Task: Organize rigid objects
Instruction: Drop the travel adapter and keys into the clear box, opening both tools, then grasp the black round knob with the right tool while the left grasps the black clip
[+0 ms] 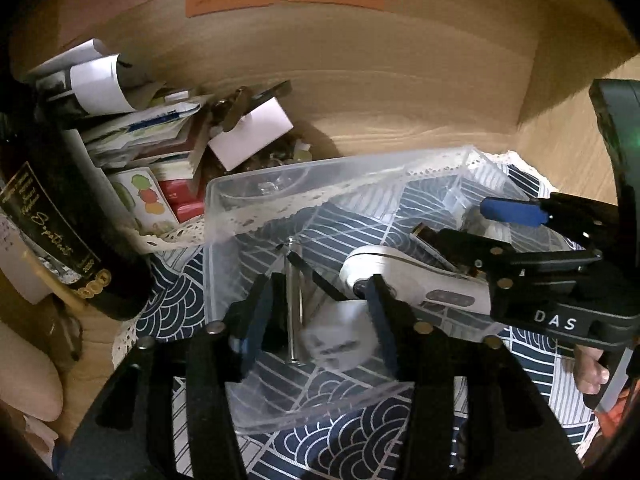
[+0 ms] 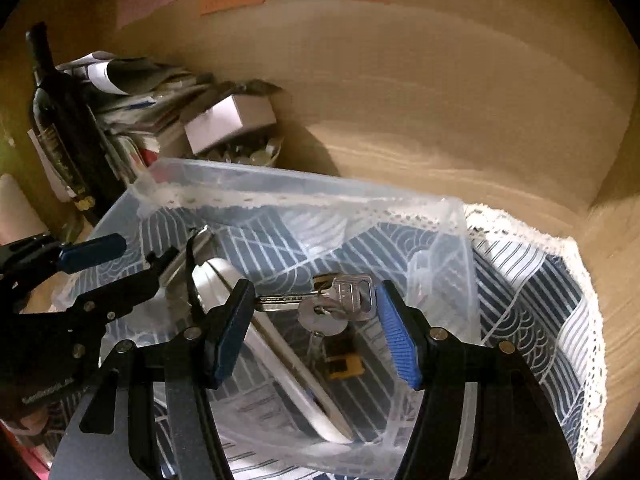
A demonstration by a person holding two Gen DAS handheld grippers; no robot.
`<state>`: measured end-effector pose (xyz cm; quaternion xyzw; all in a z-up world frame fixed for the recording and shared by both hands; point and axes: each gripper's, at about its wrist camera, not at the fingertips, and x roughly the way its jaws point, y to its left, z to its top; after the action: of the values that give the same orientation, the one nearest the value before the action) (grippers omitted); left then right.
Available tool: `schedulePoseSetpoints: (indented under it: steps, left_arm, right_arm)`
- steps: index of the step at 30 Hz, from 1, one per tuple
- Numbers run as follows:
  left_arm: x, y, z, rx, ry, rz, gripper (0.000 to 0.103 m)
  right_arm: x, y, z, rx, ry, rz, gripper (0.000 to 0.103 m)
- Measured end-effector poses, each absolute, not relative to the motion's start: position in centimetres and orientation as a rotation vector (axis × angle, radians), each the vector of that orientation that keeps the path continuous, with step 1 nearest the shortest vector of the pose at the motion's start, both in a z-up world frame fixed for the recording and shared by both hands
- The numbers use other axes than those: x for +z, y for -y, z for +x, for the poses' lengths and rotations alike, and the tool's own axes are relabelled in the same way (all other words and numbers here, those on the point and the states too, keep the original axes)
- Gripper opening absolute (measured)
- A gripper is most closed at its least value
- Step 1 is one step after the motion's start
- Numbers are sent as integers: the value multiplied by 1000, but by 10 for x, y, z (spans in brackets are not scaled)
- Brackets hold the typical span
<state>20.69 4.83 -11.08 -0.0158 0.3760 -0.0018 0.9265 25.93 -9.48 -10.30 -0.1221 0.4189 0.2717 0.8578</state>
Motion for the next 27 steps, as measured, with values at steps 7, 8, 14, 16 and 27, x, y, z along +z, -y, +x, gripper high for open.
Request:
schedulePoseSetpoints:
  steps: [7,8,14,16,27]
  left_arm:
    - [-93,-43,188,0,-723,-18,74]
    - [-90,-43,184,3,-712,-16,77]
    - [-71,-38,148,27,-622,32,98]
    - [-70,-37,137,38,-604,48,100]
    - [-116,-35,95,3,-717,27,100]
  right_arm:
    - [-85,102,247,562,-829,-261,66]
    - [-80,104,244,561,-814,-261,67]
    - [-59,121,210,573,-737,-263,73]
    - [-57,126,200,582,-733,-254,74]
    - [-90,133,145,632,-810,-238,74]
